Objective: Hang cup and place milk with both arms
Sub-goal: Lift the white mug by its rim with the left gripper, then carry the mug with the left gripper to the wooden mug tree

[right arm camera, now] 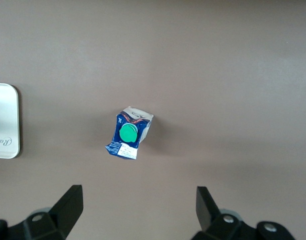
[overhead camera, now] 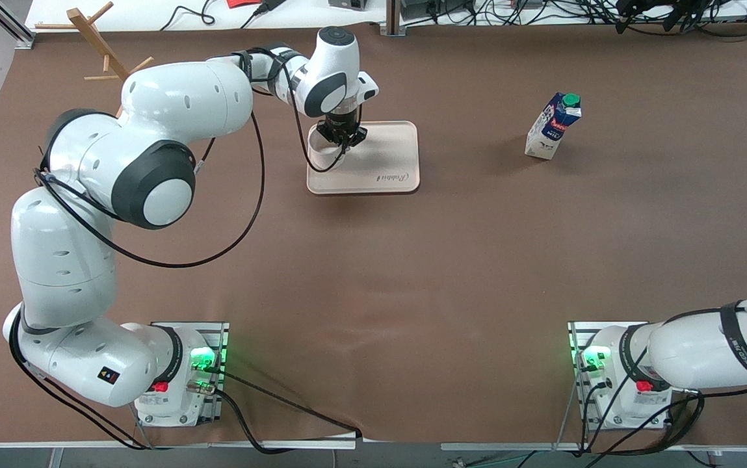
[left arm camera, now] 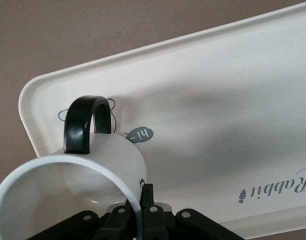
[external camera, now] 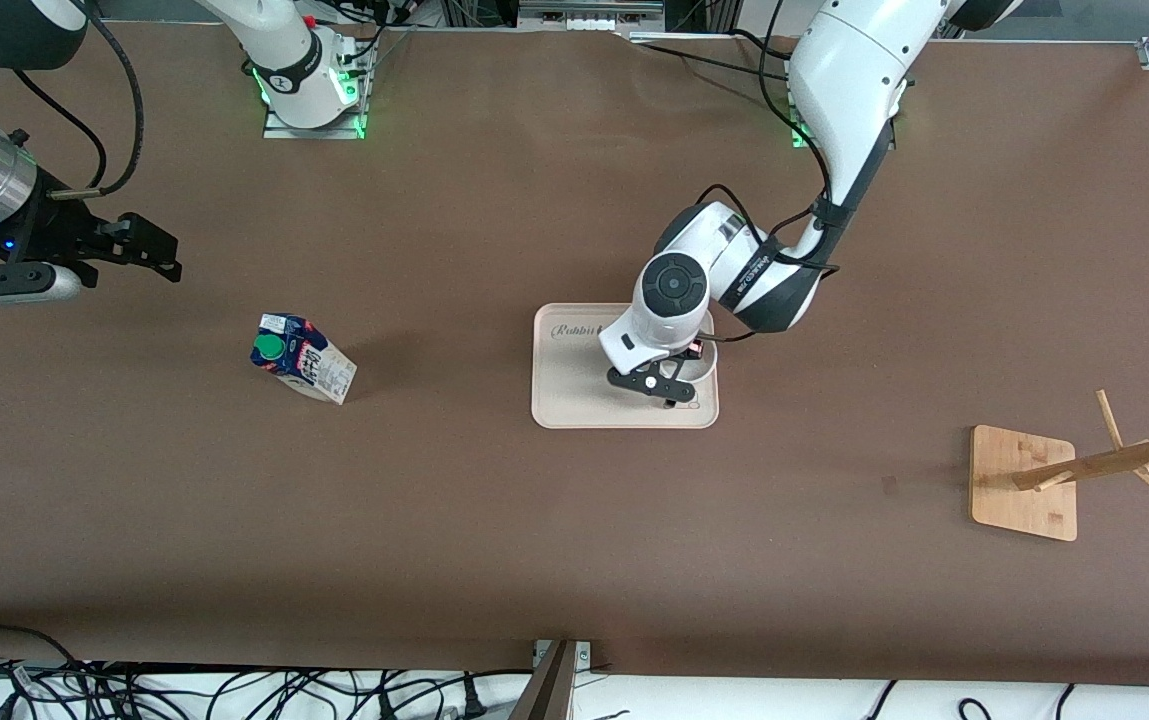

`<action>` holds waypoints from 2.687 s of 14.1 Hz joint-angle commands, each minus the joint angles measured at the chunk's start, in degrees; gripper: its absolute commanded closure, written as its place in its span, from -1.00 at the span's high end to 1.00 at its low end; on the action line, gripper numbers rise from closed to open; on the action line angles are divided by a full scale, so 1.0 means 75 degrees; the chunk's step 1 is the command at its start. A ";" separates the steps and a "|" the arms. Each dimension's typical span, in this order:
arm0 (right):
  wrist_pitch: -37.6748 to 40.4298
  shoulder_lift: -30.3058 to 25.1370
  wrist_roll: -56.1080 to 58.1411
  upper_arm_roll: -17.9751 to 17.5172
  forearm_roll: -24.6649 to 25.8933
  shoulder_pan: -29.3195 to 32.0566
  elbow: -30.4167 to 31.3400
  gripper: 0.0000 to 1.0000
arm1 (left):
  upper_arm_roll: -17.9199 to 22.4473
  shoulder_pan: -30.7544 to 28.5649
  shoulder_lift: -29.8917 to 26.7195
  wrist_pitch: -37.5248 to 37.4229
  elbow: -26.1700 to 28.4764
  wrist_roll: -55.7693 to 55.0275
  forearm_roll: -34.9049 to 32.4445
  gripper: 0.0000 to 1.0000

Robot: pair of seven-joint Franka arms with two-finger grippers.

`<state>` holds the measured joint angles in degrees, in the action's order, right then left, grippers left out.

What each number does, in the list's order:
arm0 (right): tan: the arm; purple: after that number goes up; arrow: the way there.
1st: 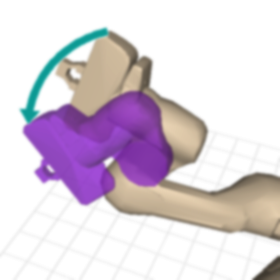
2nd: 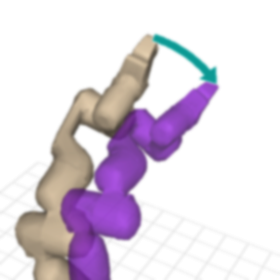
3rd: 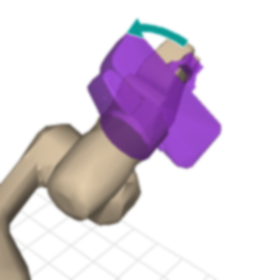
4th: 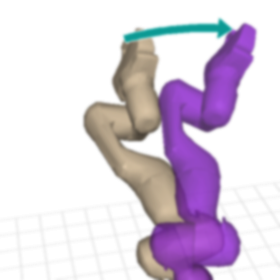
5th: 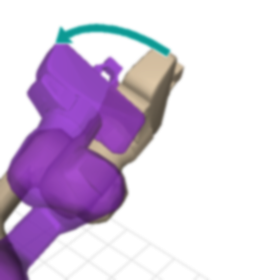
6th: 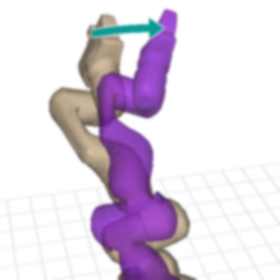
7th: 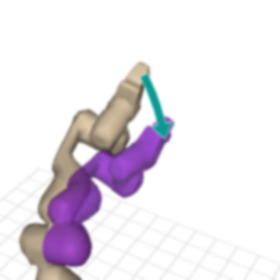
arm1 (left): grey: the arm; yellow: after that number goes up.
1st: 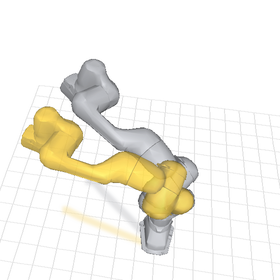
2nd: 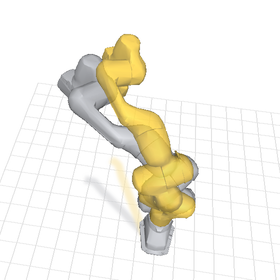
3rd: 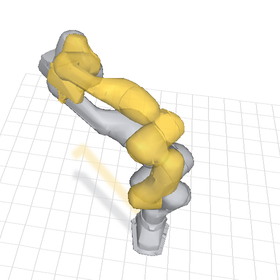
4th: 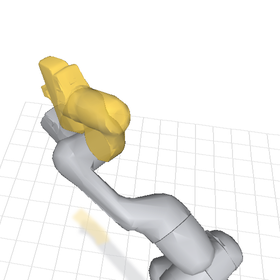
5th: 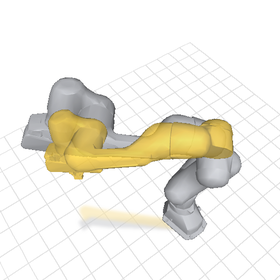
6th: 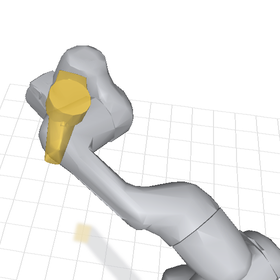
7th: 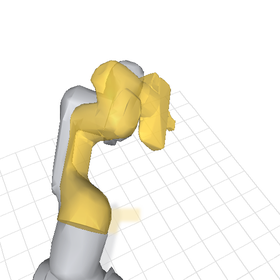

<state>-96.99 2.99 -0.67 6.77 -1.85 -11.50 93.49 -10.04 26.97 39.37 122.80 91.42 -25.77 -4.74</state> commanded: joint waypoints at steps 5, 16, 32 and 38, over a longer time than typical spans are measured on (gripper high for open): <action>0.0018 0.0011 0.0042 -0.0012 0.0211 -0.0002 -0.0254 1.00 | -0.0008 -0.0010 -0.0831 -0.1812 -0.1099 -0.0572 -0.0212 -1.00; 0.0042 0.0070 0.0007 0.0000 0.0188 0.0056 -0.0254 1.00 | 0.0484 -0.1882 -0.1898 -0.4115 -0.2847 -0.0351 -0.0951 -1.00; 0.0053 0.0070 -0.0005 -0.0023 0.0165 0.0045 -0.0254 1.00 | 0.0531 -0.5248 -0.1453 -0.3248 -0.3283 0.1957 0.2460 -1.00; 0.0053 0.0070 -0.0005 -0.0023 0.0176 0.0045 -0.0254 1.00 | 0.0531 -0.5470 -0.1359 -0.3107 -0.3283 0.2275 0.2484 -1.00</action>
<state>-97.30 3.47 -0.67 6.86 -0.86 -11.35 92.32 -5.51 -13.14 28.80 99.24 67.54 -10.56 12.48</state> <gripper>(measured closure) 0.000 0.952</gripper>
